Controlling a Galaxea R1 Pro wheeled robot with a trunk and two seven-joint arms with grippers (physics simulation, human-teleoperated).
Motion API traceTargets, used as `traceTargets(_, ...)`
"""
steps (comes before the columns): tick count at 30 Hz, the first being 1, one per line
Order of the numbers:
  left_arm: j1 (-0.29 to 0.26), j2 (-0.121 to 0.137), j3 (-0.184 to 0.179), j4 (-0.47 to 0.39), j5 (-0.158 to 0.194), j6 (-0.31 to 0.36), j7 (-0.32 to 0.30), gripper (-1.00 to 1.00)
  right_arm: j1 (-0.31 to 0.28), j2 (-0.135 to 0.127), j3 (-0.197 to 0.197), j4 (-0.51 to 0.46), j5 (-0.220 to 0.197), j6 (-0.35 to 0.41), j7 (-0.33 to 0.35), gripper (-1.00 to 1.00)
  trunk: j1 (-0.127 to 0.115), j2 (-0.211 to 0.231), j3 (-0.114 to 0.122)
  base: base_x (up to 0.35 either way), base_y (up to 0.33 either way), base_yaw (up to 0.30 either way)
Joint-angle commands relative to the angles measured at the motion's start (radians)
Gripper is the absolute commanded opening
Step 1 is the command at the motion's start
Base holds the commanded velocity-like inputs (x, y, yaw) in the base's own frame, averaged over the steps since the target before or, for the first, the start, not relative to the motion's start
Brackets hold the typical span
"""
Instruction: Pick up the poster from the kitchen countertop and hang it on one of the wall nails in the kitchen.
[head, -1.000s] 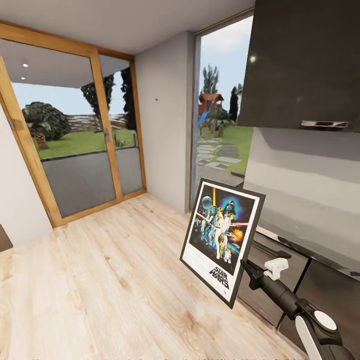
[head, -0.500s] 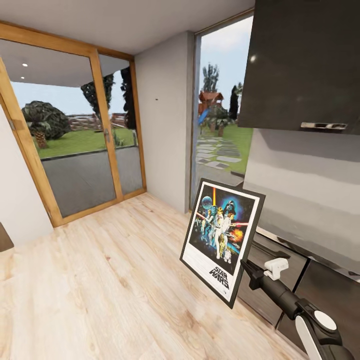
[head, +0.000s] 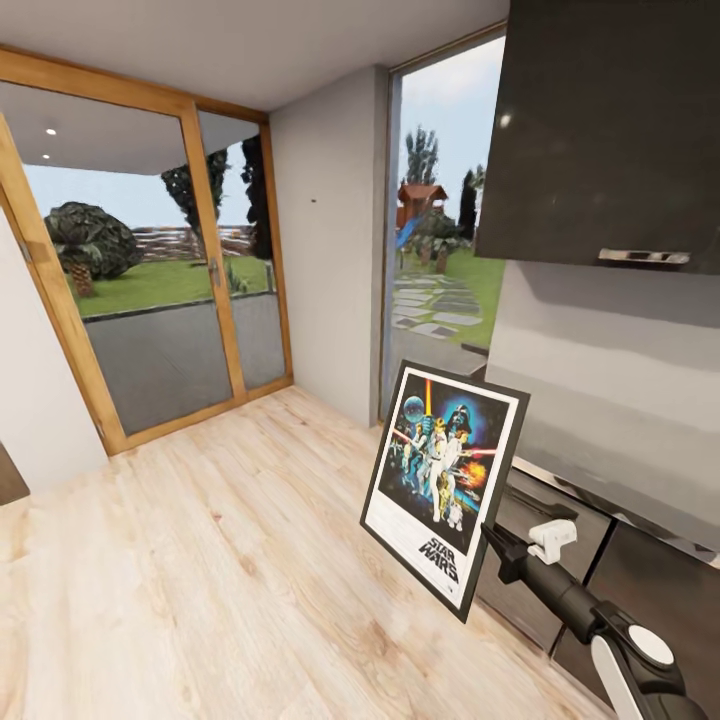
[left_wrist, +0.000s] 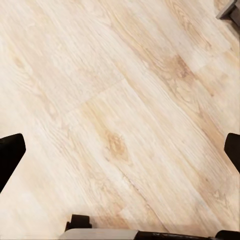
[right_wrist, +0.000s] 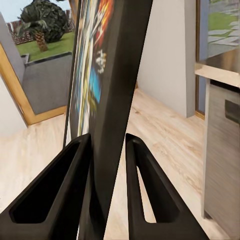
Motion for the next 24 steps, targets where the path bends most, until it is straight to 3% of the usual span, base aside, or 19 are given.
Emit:
traceTargets(1,0.0,0.001,0.002,-0.003,0.01,0.006,-0.008,1.0,0.002,0.0,-0.001,0.0,-0.012,0.011,0.007,-1.0,-0.003,0.006,0.002,0.0,0.0,0.0)
traceTargets(10,0.0,0.005,0.002,-0.003,0.009,0.016,-0.01,1.0,0.016,0.001,-0.006,0.001,0.025,0.01,0.003,-1.0,-0.038,0.069,0.03,0.0,0.0,0.0)
traceTargets(21,0.0,0.011,0.008,-0.004,0.01,0.015,-0.011,1.0,0.017,0.001,-0.006,0.001,0.03,0.009,0.002,-1.0,-0.08,0.146,0.064,0.0,0.0,0.0)
traceTargets(24,0.0,0.015,0.009,-0.005,0.011,0.014,-0.011,1.0,0.017,0.001,-0.006,0.001,0.03,0.009,0.002,-1.0,-0.08,0.146,0.064,0.0,0.0,0.0)
